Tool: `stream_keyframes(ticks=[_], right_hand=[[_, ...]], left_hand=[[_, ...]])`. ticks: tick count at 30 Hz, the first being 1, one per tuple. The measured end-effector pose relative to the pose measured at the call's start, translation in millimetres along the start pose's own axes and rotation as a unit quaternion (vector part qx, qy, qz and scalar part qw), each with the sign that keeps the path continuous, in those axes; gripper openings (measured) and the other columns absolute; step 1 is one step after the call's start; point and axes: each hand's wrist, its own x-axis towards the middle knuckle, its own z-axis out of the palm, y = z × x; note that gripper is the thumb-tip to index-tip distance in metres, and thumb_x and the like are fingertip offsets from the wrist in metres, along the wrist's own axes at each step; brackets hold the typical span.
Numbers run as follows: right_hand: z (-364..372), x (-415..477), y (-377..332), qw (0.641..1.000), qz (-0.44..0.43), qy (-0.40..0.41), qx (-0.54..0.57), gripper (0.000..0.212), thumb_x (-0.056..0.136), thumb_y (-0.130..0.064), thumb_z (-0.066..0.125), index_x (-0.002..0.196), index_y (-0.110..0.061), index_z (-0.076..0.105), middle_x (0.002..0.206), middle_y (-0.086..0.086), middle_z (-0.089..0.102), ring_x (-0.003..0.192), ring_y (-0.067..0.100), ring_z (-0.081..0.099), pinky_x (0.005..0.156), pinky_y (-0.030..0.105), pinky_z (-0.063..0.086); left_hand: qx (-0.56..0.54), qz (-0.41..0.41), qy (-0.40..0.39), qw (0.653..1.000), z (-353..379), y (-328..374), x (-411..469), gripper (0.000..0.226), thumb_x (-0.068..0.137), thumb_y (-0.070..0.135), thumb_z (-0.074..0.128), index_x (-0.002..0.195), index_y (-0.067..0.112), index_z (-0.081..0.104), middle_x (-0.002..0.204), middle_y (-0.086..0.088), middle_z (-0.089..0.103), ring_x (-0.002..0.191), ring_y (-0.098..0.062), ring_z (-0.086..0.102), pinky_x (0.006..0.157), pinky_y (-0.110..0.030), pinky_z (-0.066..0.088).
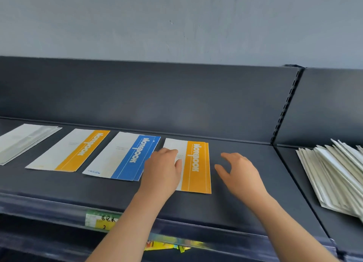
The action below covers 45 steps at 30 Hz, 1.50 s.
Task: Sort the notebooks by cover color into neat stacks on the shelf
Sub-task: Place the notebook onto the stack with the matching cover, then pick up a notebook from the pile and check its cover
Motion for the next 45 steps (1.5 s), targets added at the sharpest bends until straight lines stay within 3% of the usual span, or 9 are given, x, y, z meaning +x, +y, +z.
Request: stream_keyframes(ticks=[11,18,23,26,33,36,39,42,45], right_hand=[[-55.6,-50.2,54.4,0.994,0.032,0.101,-0.036,0.053,0.093,-0.041,0.049,0.139,-0.015,0.042,0.143,-0.002,0.044,0.129,0.016,0.043,0.103,0.027,0.034],[-106.5,-65.8,115.4,0.987,0.060,0.138,-0.052,0.050,0.092,-0.037,0.052,0.137,-0.016,0.045,0.139,-0.002,0.049,0.124,0.019,0.048,0.095,0.026,0.037],[-153.2,-75.1,175.7,0.986,0.067,0.139,-0.057,0.049,0.092,-0.037,0.051,0.136,-0.017,0.046,0.140,-0.003,0.048,0.123,0.019,0.049,0.095,0.025,0.038],[-182.7,-79.8,220.6,0.984,0.084,0.146,-0.062,0.049,0.092,-0.038,0.051,0.136,-0.017,0.046,0.140,-0.003,0.048,0.117,0.019,0.053,0.091,0.026,0.038],[-234.7,-92.3,326.4,0.976,0.152,0.142,-0.068,0.045,0.093,-0.035,0.051,0.133,-0.013,0.050,0.136,0.004,0.053,0.120,0.025,0.051,0.096,0.031,0.038],[-254.1,-93.9,368.4,0.968,0.215,0.115,-0.063,0.038,0.095,-0.031,0.046,0.125,-0.008,0.054,0.127,0.009,0.058,0.111,0.029,0.054,0.090,0.036,0.041],[-267.6,-94.2,411.9,0.955,0.275,0.084,-0.073,0.033,0.097,-0.025,0.038,0.117,-0.006,0.057,0.122,0.012,0.058,0.107,0.033,0.053,0.084,0.036,0.041],[-267.1,-96.1,447.8,0.946,0.312,0.047,-0.077,0.027,0.094,-0.016,0.033,0.073,-0.008,0.047,0.080,0.011,0.056,0.081,0.034,0.052,0.061,0.034,0.037],[-262.1,-102.7,461.4,0.950,0.306,0.029,-0.051,0.028,0.093,-0.015,0.034,0.083,-0.001,0.055,0.083,0.014,0.060,0.083,0.035,0.056,0.067,0.039,0.044]], left_hand=[[-0.064,0.132,-0.002,0.989,10.8,78.0,-15.8,0.034,0.098,0.035,0.043,0.127,0.025,0.058,0.127,0.007,0.059,0.114,-0.015,0.052,0.088,-0.025,0.040],[-0.114,0.177,-0.003,0.978,37.4,154.2,-22.6,0.033,0.097,0.034,0.046,0.124,0.023,0.061,0.121,0.006,0.063,0.109,-0.013,0.056,0.088,-0.025,0.045],[-0.134,0.181,-0.002,0.974,61.4,226.2,-31.6,0.024,0.095,0.028,0.047,0.096,0.013,0.066,0.091,0.001,0.064,0.089,-0.020,0.056,0.078,-0.035,0.049],[-0.146,0.194,0.001,0.970,78.4,275.7,-36.9,0.024,0.092,0.025,0.047,0.074,0.011,0.054,0.068,0.003,0.049,0.072,-0.020,0.048,0.063,-0.033,0.043],[-0.158,0.220,-0.011,0.962,118.1,376.1,-49.6,0.024,0.093,0.027,0.046,0.079,0.012,0.058,0.076,0.001,0.057,0.079,-0.022,0.050,0.065,-0.033,0.042],[-0.163,0.239,-0.033,0.957,131.5,408.8,-53.8,0.026,0.093,0.026,0.045,0.071,0.016,0.052,0.066,0.004,0.048,0.073,-0.024,0.048,0.055,-0.028,0.036],[-0.168,0.265,-0.047,0.948,142.3,437.4,-51.6,0.025,0.095,0.028,0.045,0.096,0.016,0.066,0.094,0.000,0.065,0.093,-0.020,0.056,0.072,-0.033,0.049],[-0.165,0.275,-0.059,0.945,156.4,457.2,-46.1,0.026,0.095,0.027,0.045,0.092,0.011,0.066,0.090,-0.001,0.065,0.087,-0.020,0.057,0.071,-0.036,0.051],[-0.160,0.282,-0.087,0.942,170.5,470.0,-42.7,0.026,0.095,0.028,0.046,0.085,0.012,0.064,0.083,0.001,0.064,0.080,-0.018,0.057,0.066,-0.031,0.049]])
